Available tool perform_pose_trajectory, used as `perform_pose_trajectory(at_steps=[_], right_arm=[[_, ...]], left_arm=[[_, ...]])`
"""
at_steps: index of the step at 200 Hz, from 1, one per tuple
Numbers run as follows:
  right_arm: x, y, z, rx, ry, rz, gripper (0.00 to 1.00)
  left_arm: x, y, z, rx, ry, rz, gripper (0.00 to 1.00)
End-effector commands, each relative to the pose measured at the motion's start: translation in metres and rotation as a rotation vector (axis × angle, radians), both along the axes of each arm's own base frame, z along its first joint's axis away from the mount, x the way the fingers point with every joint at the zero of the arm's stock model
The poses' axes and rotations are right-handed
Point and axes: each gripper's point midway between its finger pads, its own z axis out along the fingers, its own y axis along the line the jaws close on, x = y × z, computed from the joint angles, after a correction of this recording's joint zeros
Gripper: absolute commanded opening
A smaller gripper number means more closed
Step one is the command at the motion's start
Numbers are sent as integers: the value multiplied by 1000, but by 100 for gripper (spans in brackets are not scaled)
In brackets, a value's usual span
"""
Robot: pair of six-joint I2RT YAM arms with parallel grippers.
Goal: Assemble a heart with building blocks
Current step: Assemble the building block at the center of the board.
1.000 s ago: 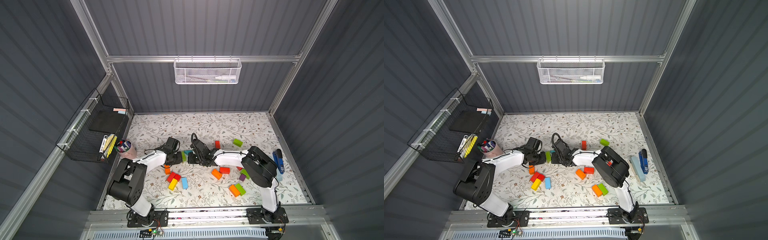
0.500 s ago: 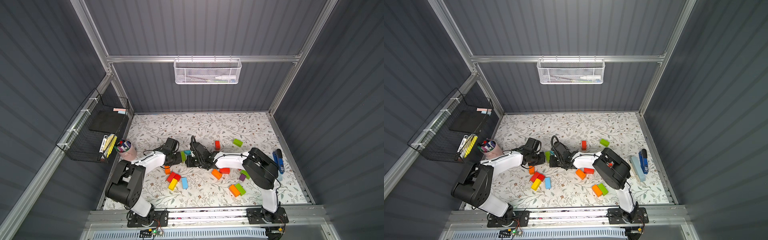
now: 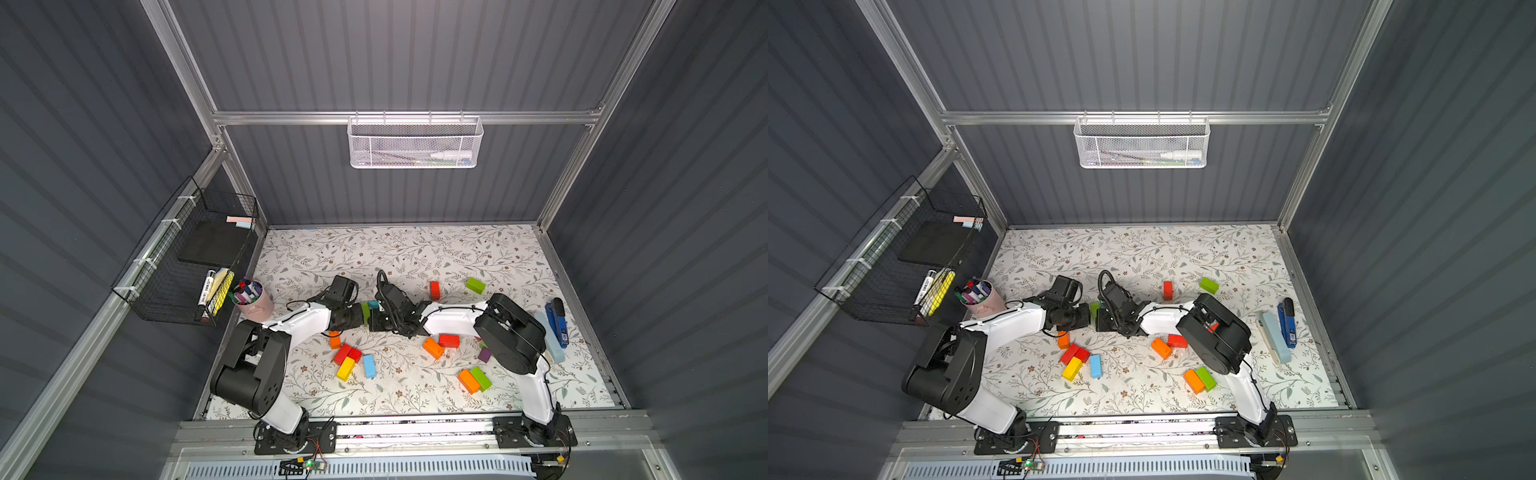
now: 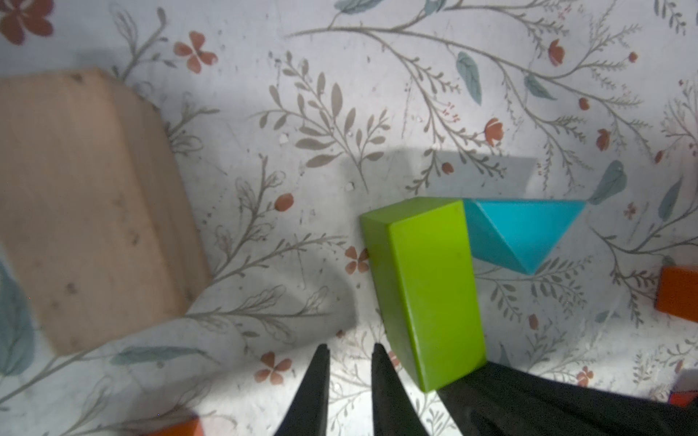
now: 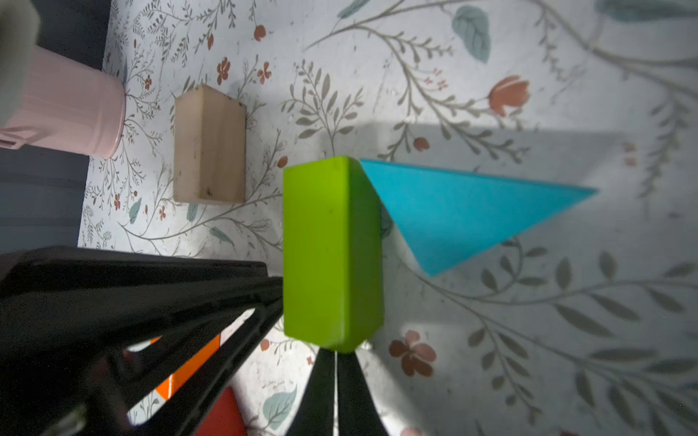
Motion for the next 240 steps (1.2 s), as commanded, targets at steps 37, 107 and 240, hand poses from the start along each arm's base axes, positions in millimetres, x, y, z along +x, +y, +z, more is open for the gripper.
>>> perform_pose_trajectory(at_steps=[37, 107, 240], right_arm=[[25, -8, -2, -27, -17, -66, 9], [37, -8, 3, -18, -30, -68, 9], [35, -10, 19, -10, -63, -45, 9]], left_arm=[[10, -2, -2, -30, -10, 21, 22], [18, -1, -1, -32, -23, 32, 21], [31, 4, 6, -37, -51, 49, 21]])
